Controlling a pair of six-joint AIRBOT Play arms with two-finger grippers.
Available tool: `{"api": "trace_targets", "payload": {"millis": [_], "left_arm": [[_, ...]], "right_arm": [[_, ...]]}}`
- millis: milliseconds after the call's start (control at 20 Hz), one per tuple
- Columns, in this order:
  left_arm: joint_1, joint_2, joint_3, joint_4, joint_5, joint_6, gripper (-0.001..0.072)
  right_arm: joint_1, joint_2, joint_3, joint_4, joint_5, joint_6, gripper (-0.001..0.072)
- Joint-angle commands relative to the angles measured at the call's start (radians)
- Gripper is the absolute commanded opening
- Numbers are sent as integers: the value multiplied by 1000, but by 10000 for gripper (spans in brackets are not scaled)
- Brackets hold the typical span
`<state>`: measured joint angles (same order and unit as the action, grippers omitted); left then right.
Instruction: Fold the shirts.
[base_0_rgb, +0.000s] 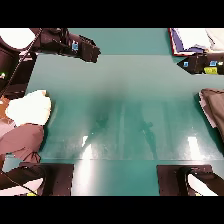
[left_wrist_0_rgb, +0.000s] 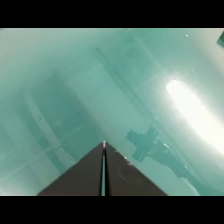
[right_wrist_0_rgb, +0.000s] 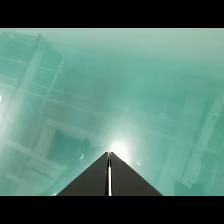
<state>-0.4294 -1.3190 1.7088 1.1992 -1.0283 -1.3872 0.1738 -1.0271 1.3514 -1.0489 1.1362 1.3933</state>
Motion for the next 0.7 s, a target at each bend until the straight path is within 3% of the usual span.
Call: {"api": "trace_targets", "payload": {"millis": [0,500,650], "left_arm": [[0,1,0,0,0,0,25],[0,1,0,-2,3,-1,25],[7,2,1,55,72,18,25]], "right_arm": [[2,1,1,1,-1,0,15],[2,1,1,1,0,0,15],[1,1,1,0,-1,0,15]]}}
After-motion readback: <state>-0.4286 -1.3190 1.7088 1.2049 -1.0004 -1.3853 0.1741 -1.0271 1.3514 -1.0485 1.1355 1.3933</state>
